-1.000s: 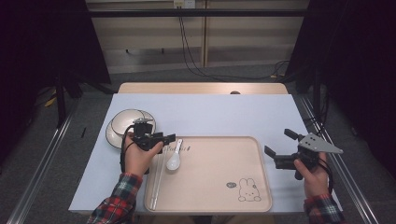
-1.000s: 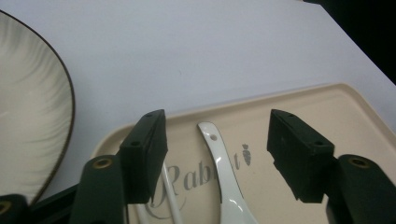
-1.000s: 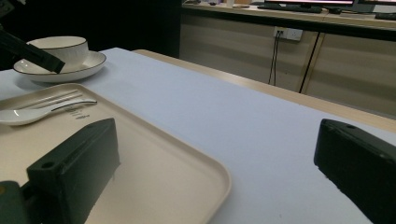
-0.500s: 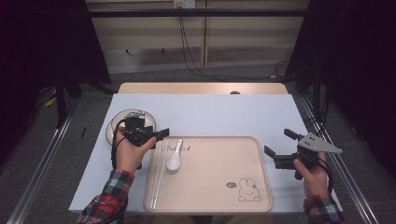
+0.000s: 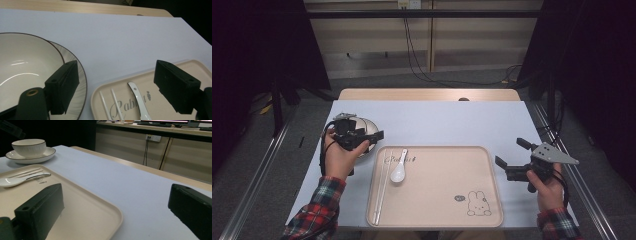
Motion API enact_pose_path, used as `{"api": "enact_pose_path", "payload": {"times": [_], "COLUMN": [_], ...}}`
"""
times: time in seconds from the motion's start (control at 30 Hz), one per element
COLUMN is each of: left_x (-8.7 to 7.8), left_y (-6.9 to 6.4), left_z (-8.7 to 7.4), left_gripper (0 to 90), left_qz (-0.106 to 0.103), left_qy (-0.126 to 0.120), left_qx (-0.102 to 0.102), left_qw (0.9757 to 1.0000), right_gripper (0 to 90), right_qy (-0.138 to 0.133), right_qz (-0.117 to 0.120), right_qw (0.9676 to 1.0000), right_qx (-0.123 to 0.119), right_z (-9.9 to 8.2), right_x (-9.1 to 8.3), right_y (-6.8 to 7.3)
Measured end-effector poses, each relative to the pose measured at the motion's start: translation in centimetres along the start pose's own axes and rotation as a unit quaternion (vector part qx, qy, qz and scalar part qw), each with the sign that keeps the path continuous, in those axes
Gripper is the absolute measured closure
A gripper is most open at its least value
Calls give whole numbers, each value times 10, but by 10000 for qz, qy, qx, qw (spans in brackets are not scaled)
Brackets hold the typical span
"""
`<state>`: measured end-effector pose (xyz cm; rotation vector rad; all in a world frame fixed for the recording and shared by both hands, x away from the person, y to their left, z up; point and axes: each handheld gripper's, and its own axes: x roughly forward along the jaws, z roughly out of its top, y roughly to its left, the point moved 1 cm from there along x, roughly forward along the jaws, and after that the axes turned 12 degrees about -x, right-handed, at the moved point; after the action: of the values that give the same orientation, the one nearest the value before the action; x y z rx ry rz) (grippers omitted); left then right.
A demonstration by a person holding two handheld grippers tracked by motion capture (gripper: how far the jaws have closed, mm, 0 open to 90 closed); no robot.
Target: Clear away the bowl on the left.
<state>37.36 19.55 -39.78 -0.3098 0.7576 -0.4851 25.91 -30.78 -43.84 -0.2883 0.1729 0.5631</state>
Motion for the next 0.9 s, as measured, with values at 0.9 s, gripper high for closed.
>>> {"api": "enact_pose_path", "payload": {"times": [0.9], "left_x": [-21], "left_y": [41], "left_z": [13], "left_gripper": [118], "left_qz": [569], "left_qy": [-327], "left_qx": [-135], "left_qw": [9978], "right_gripper": [0], "right_qy": [-4], "right_qz": [29], "right_qw": [10000], "right_qx": [15], "right_z": [0], "right_x": [0], "right_y": [0]}}
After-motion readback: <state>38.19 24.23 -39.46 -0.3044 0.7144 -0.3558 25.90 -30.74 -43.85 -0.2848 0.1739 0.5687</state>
